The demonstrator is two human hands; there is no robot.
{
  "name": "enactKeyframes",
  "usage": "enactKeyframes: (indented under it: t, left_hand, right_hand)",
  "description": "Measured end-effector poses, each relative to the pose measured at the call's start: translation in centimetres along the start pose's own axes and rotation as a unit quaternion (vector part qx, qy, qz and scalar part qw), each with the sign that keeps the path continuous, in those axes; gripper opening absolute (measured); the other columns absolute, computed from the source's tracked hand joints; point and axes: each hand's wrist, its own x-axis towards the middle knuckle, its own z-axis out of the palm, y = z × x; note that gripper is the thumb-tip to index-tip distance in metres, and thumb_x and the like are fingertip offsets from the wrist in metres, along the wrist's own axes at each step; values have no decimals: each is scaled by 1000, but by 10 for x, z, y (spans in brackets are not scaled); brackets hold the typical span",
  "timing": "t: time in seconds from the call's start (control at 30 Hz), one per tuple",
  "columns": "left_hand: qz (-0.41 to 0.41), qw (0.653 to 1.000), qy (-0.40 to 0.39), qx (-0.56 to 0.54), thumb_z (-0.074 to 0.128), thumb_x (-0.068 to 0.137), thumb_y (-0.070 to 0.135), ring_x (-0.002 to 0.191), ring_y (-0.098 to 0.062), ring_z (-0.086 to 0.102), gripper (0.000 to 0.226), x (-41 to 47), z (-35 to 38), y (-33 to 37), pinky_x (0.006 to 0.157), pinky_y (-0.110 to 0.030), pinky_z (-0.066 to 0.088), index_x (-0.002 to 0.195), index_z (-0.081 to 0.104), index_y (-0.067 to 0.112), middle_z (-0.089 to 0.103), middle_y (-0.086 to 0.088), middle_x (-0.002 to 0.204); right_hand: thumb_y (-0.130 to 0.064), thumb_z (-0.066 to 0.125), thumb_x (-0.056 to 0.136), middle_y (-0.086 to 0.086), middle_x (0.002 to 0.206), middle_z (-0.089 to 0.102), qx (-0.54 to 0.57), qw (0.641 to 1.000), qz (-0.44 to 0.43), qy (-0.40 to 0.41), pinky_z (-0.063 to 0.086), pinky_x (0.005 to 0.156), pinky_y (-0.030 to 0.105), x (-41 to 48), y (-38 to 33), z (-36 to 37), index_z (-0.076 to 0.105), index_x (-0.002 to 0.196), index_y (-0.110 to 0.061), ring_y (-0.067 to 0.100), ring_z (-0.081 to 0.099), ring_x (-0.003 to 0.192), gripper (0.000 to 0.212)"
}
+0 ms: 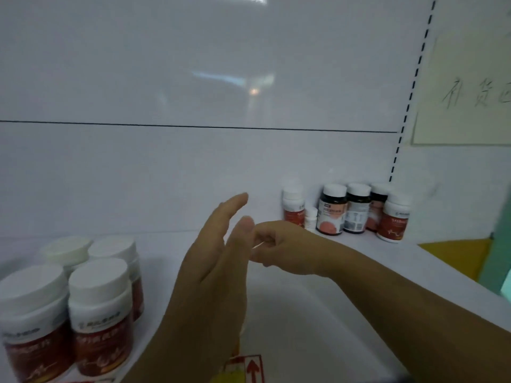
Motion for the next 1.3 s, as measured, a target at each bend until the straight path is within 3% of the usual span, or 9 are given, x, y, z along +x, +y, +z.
enactKeyframes:
  t: [0.1,0.27,0.37,0.5,0.63,0.73,0.87,1.1,1.3]
  left_hand:
    - [6,998,-51,34,37,94,41,77,12,53,25,21,41,26,54,9,35,116,48,43,48,23,107]
    - [11,998,-39,55,45,95,26,79,9,49,19,74,130,38,56,-5,37,108,58,31,55,20,99]
    - [-25,996,-41,74,48,93,19,73,3,50,29,99,182,23,39,-3,39,122,55,21,54,8,114]
    - [-60,992,13,113,56,90,21,95,-9,49,42,123,220,-23,76,-21,41,130,46,16,53,-2,129]
    - [-148,981,26,126,60,87,16,114,-21,49,59,130,238,-66,95,-33,41,140,35,10,48,-5,134]
    - [-171,971,25,166,63,80,11,96,-23,56,38,135,250,-89,89,-38,49,116,49,7,59,-11,118]
    - [-154,956,57,245,72,74,27,104,-29,57,55,142,261,-104,92,-39,48,121,48,11,50,-11,121]
    - [-142,953,88,252,70,63,45,83,-22,64,50,156,262,-116,74,-39,55,103,59,16,64,-5,100]
    - [-131,956,138,224,78,65,34,92,-24,61,56,154,273,-121,81,-42,52,110,50,15,57,-5,110]
  right_hand:
    - [-30,56,91,-8,111,64,-24,999,-8,29,50,79,16,-18,22,-24,60,114,-25,3,58,91,24]
    - [-22,60,89,-5,112,67,-10,990,4,142,49,90,24,-46,93,-86,64,112,-20,9,62,100,24]
    - [-12,58,87,-7,101,67,33,957,15,289,48,83,22,-55,133,-124,66,103,-16,11,63,96,18]
    - [-10,56,87,-5,102,60,-13,884,-7,467,40,81,21,-62,171,-148,64,100,-15,17,56,99,16]
    - [-11,65,80,5,133,48,-9,841,14,542,28,95,21,-59,202,-148,55,119,-12,21,40,124,40]
    - [-16,70,77,7,140,39,95,851,91,508,30,99,29,-55,217,-148,42,133,-13,24,35,129,62]
    - [-23,74,67,11,119,56,178,876,112,434,53,84,44,-46,226,-144,44,119,-25,30,59,104,60]
    - [-3,69,74,9,127,52,171,901,151,369,45,88,36,-46,239,-139,12,146,-24,29,54,113,94]
    - [-16,70,79,7,115,60,117,919,193,322,43,76,30,-53,251,-144,34,126,-13,24,58,100,60]
